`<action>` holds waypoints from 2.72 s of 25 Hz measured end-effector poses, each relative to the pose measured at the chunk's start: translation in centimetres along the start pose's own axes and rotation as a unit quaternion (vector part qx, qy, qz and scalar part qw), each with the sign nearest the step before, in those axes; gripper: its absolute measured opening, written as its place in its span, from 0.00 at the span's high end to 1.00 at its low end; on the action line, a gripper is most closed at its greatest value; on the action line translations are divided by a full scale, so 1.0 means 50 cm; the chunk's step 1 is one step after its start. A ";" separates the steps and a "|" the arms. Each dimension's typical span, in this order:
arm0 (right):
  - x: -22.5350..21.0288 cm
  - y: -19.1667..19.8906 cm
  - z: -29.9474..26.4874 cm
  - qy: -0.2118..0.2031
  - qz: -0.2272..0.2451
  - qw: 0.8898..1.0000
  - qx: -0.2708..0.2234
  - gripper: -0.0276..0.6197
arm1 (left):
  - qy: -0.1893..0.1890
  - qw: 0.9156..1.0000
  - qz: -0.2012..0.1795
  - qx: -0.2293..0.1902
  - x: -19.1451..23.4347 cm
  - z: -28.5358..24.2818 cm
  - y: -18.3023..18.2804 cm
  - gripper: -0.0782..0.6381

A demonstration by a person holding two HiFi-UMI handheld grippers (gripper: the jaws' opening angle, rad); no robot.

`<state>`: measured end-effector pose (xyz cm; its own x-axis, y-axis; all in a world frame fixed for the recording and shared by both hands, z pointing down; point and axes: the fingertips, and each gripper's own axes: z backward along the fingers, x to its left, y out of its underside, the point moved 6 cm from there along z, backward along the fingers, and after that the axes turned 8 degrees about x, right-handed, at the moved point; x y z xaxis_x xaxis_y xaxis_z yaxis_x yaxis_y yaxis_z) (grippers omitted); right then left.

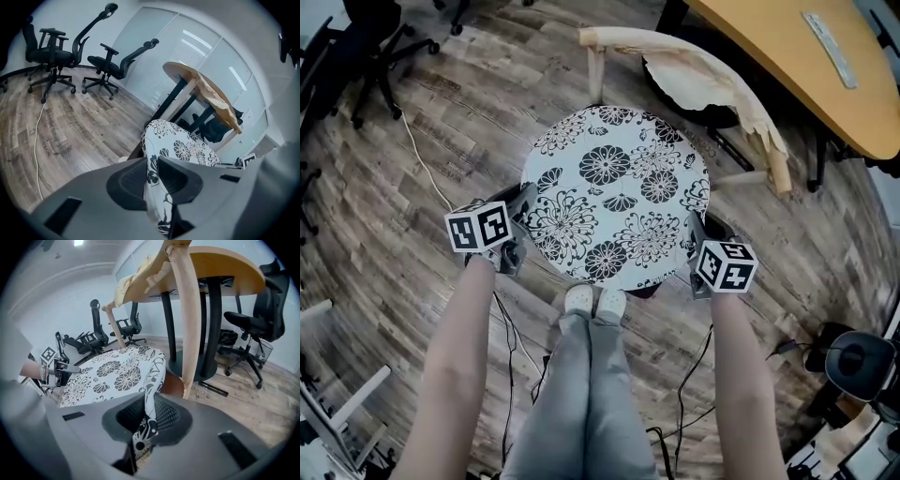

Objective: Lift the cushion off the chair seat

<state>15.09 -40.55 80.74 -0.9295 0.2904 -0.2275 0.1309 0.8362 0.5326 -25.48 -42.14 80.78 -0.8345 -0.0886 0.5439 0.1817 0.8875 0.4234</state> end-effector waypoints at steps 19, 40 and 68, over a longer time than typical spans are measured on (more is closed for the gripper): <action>0.079 -0.031 0.130 -0.037 0.046 0.997 -0.052 0.88 | 0.033 0.997 -0.028 -0.058 -0.110 0.120 0.014 0.84; 0.187 -0.097 0.329 -0.063 0.092 0.985 -0.134 0.88 | 0.036 0.984 -0.110 -0.137 -0.270 0.324 -0.002 0.84; 0.283 -0.338 0.646 -0.029 0.165 0.955 -0.245 0.88 | 0.018 0.943 -0.245 -0.222 -0.538 0.540 -0.203 0.84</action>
<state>10.88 -35.57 42.20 -0.8434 0.5370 -0.0180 0.2232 0.3807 0.8974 -18.91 -36.54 42.29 -0.8580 -0.4622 0.2242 -0.0152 0.4590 0.8883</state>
